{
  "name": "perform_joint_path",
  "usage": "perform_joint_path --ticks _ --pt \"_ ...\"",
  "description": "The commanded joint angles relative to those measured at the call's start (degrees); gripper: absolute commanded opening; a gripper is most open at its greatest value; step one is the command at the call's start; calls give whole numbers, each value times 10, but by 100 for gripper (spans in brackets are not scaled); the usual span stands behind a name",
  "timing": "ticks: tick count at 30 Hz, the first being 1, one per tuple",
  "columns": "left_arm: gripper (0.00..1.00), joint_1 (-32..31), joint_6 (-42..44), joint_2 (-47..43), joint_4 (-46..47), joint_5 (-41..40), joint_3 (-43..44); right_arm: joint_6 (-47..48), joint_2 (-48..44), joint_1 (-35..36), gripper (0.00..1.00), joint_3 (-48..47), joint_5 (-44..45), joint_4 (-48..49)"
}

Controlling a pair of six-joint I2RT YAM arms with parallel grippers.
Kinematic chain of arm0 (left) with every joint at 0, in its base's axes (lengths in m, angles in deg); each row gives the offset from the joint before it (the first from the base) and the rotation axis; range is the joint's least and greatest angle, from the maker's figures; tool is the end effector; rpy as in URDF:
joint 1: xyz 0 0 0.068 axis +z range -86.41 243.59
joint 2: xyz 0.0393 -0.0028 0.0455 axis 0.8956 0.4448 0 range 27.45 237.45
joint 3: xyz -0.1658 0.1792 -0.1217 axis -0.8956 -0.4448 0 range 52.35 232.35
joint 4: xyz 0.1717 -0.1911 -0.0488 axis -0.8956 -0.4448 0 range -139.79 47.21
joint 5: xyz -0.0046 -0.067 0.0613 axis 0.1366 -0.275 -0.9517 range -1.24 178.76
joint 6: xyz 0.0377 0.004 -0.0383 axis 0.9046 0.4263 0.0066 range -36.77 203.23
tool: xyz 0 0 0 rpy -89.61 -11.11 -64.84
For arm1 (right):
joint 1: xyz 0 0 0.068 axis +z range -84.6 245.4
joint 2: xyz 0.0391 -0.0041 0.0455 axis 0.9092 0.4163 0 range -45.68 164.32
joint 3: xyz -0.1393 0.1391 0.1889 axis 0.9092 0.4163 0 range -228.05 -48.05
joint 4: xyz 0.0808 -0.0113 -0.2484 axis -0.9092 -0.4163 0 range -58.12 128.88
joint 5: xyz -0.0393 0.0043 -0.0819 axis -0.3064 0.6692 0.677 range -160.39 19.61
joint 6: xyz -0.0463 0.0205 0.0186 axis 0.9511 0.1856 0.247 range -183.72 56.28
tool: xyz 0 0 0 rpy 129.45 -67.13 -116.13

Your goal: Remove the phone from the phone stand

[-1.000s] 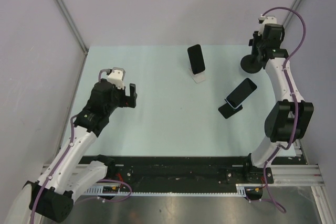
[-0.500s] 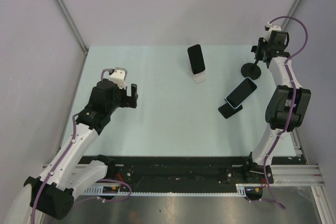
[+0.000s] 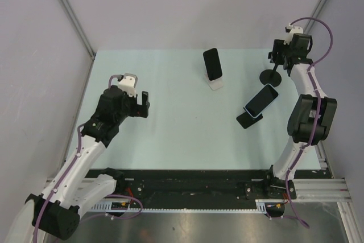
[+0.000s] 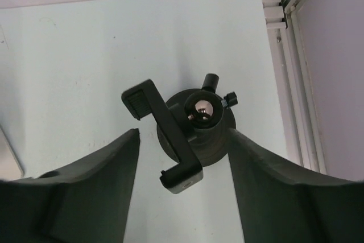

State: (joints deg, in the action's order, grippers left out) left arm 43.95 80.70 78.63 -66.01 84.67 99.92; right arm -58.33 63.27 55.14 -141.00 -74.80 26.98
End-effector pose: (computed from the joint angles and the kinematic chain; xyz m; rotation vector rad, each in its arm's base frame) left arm 0.1897 -0.0650 0.3142 0.2594 2.0256 -0.1698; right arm 0.4478 -0.0783 0.3021 0.0397 2.0570 -0.0901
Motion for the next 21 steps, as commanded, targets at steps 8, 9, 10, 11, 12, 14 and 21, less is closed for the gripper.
perform_joint_path --ticks 8,9,10,11,12,14,21 --pt "100 -5 13 -38 23 27 -9 -2 -138 27 92 2 33 -16" --pt "100 -6 13 -41 23 27 -9 -10 -152 29 92 8 33 -27" --pt "100 -8 13 -42 25 29 -10 -31 -165 30 93 15 33 -31" --pt "100 -10 13 -44 25 30 -11 -47 -192 30 93 23 32 -35" --pt "100 -11 13 -47 26 34 -12 -54 -205 27 93 47 29 -43" --pt "100 -15 13 -50 27 37 -13 -105 -250 22 93 76 14 -49" --pt "100 -23 11 -55 33 59 -16 -209 -361 -14 93 220 -50 -52"
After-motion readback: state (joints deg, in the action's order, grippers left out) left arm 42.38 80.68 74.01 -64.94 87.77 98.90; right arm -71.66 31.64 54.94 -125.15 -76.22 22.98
